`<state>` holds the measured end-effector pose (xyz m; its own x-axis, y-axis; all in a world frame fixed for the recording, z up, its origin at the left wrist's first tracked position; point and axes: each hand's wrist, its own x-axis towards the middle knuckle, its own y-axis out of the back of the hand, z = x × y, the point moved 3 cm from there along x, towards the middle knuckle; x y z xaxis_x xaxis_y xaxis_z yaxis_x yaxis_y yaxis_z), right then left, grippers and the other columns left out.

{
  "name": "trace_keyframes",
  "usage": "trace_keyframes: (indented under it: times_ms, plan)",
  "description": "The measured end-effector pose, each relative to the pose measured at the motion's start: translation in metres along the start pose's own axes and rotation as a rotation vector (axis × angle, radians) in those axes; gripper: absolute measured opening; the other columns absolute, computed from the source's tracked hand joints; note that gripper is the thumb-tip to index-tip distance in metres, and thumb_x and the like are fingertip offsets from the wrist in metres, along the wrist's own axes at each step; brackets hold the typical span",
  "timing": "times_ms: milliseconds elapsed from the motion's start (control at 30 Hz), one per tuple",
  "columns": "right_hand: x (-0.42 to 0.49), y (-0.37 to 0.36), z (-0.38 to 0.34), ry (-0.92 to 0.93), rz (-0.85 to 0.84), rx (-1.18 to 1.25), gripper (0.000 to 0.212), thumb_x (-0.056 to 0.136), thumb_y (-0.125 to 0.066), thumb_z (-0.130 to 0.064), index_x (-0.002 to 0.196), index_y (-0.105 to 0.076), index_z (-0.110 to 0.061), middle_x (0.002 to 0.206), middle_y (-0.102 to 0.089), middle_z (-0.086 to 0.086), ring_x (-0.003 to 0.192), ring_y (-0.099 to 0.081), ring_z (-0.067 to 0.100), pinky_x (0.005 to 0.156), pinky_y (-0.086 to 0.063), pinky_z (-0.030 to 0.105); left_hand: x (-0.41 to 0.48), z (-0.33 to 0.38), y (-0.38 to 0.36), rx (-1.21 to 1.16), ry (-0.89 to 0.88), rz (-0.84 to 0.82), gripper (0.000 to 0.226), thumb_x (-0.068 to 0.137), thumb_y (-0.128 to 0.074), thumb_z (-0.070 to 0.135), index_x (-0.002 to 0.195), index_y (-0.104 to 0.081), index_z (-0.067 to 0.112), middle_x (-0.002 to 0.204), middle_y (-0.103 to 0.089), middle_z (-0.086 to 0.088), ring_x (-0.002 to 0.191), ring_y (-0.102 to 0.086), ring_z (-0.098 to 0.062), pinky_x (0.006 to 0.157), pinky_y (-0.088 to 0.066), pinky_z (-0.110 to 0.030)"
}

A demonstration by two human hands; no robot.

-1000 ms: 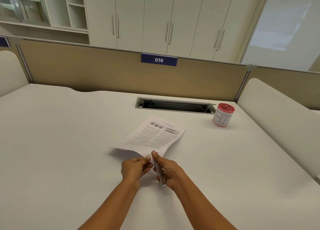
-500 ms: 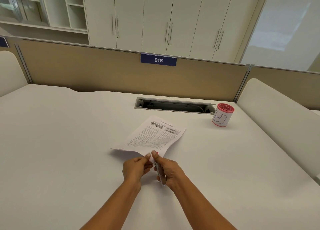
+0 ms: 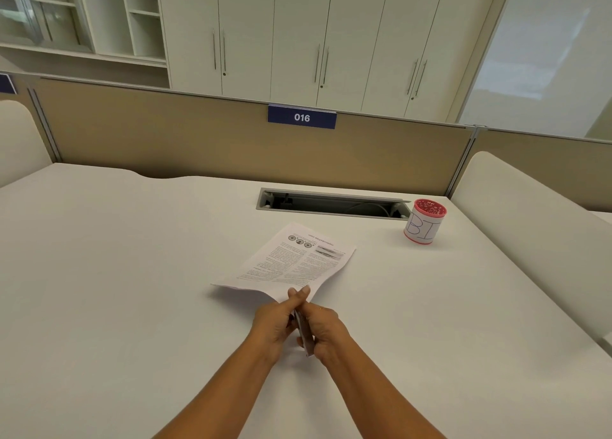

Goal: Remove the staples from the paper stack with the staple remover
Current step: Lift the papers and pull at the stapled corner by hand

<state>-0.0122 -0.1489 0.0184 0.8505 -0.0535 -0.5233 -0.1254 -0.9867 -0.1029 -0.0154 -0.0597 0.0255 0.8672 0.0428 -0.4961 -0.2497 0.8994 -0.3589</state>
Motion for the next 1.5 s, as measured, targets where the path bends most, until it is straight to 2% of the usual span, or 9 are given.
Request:
trace_keyframes:
  times_ms: [233,667,733,867,967,1200,1267,1367,1500]
  plan:
    - [-0.003,-0.0017,-0.0014,-0.022,-0.005,0.01,0.044,0.067,-0.076,-0.05,0.078,-0.07,-0.008,0.067,-0.069,0.003,0.066,-0.06,0.014,0.052,-0.043,0.024,0.0055,-0.0007,0.0027,-0.01,-0.007,0.022,0.033,0.063,-0.081,0.025,0.073,-0.066,-0.003,0.072,-0.068,-0.014,0.069,-0.066,-0.022,0.061,-0.053,-0.027]
    - [-0.005,-0.0028,-0.0034,-0.022,-0.009,0.013,0.044,0.068,-0.076,-0.048,0.082,-0.069,-0.006,0.07,-0.069,0.004,0.068,-0.059,0.015,0.053,-0.042,0.025,0.0088,-0.0007,0.0029,-0.037,-0.029,0.049,0.031,0.062,-0.082,0.022,0.073,-0.065,-0.001,0.078,-0.069,-0.014,0.072,-0.067,-0.021,0.062,-0.054,-0.028]
    - [-0.0056,-0.0032,-0.0035,-0.017,-0.005,0.023,0.043,0.069,-0.076,-0.046,0.081,-0.068,-0.005,0.066,-0.068,0.003,0.066,-0.058,0.015,0.053,-0.042,0.024,0.0093,-0.0015,0.003,-0.037,-0.036,0.055,0.03,0.063,-0.082,0.022,0.073,-0.065,-0.001,0.078,-0.069,-0.014,0.071,-0.067,-0.021,0.065,-0.054,-0.029]
    - [-0.0067,-0.0026,-0.0042,-0.012,0.003,0.02,0.04,0.069,-0.077,-0.044,0.078,-0.067,-0.006,0.066,-0.067,0.003,0.066,-0.058,0.014,0.053,-0.042,0.025,0.0099,-0.0028,0.0029,-0.037,-0.04,0.065,0.028,0.065,-0.081,0.021,0.073,-0.064,0.001,0.079,-0.068,-0.014,0.073,-0.066,-0.022,0.08,-0.054,-0.036]
    - [-0.0077,-0.0019,-0.0048,-0.006,0.002,0.022,0.037,0.069,-0.077,-0.043,0.074,-0.067,-0.007,0.064,-0.067,0.002,0.065,-0.057,0.014,0.053,-0.042,0.025,0.01,-0.003,0.0026,-0.044,-0.039,0.066,0.028,0.065,-0.081,0.021,0.073,-0.064,0.0,0.08,-0.067,-0.014,0.073,-0.066,-0.022,0.077,-0.053,-0.035]
    - [-0.0093,-0.0024,-0.0055,-0.009,-0.014,0.028,0.037,0.07,-0.077,-0.042,0.076,-0.068,-0.007,0.067,-0.067,0.003,0.068,-0.058,0.014,0.054,-0.042,0.025,0.01,-0.003,0.0039,-0.059,-0.024,0.048,0.039,0.062,-0.082,0.022,0.081,-0.065,-0.007,0.083,-0.068,-0.018,0.074,-0.067,-0.023,0.067,-0.055,-0.029]
    - [-0.0092,-0.0021,-0.006,0.002,-0.012,0.017,0.04,0.07,-0.076,-0.043,0.078,-0.067,-0.006,0.067,-0.066,0.003,0.065,-0.056,0.014,0.053,-0.043,0.025,0.0096,-0.0028,0.0034,-0.054,-0.019,0.039,0.036,0.062,-0.082,0.022,0.078,-0.065,-0.006,0.081,-0.069,-0.017,0.073,-0.068,-0.022,0.063,-0.054,-0.027]
    - [-0.0084,-0.0019,-0.0066,0.016,-0.016,0.001,0.04,0.072,-0.074,-0.045,0.079,-0.066,-0.007,0.069,-0.066,0.003,0.066,-0.056,0.014,0.054,-0.044,0.024,0.0082,-0.002,0.0026,-0.051,-0.014,0.031,0.034,0.063,-0.082,0.022,0.078,-0.065,-0.003,0.08,-0.069,-0.015,0.074,-0.067,-0.022,0.066,-0.055,-0.028]
    - [-0.0076,-0.0004,-0.0059,0.043,-0.025,-0.024,0.034,0.076,-0.071,-0.043,0.072,-0.064,-0.01,0.067,-0.065,0.003,0.064,-0.056,0.015,0.053,-0.044,0.024,0.007,0.0012,0.0012,-0.05,-0.025,0.032,0.035,0.067,-0.079,0.029,0.078,-0.063,-0.001,0.076,-0.064,-0.014,0.071,-0.065,-0.024,0.057,-0.054,-0.027]
